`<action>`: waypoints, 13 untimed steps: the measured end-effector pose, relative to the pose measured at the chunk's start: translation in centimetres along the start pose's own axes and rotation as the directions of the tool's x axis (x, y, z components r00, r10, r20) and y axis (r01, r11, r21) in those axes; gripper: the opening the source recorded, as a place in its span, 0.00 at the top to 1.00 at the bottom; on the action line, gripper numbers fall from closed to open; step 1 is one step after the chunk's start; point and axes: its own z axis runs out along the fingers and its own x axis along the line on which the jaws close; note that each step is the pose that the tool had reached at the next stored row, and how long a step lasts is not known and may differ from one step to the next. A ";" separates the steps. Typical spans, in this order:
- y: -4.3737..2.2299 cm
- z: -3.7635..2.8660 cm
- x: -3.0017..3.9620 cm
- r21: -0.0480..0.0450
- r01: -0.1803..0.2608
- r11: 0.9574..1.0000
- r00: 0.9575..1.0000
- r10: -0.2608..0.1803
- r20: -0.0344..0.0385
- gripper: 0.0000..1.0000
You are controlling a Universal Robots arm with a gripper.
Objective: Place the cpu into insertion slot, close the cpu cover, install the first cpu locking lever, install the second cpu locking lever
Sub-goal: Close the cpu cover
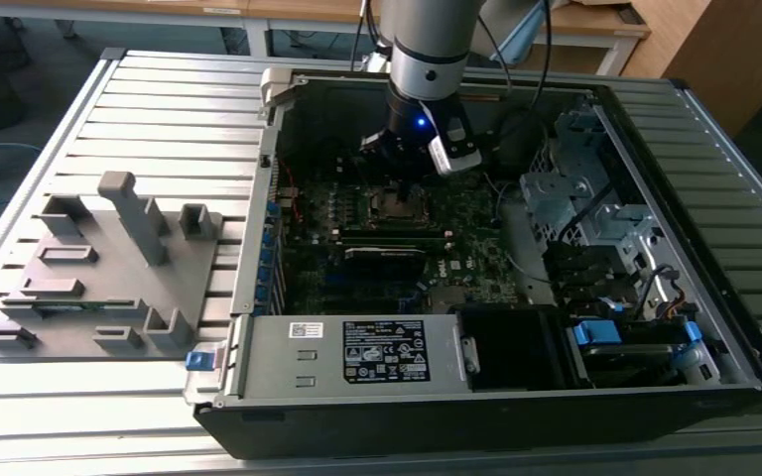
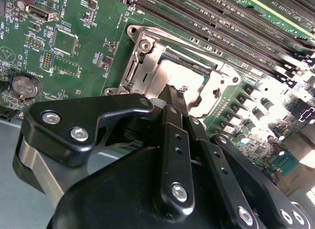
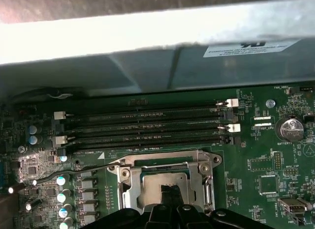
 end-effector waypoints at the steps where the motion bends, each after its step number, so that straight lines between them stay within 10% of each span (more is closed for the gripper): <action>1: 0.00 0.03 0.00 0.000 0.002 1.000 1.000 -0.002 0.000 0.90; 13: -0.04 0.14 0.45 0.000 0.017 1.000 1.000 -0.017 0.005 0.90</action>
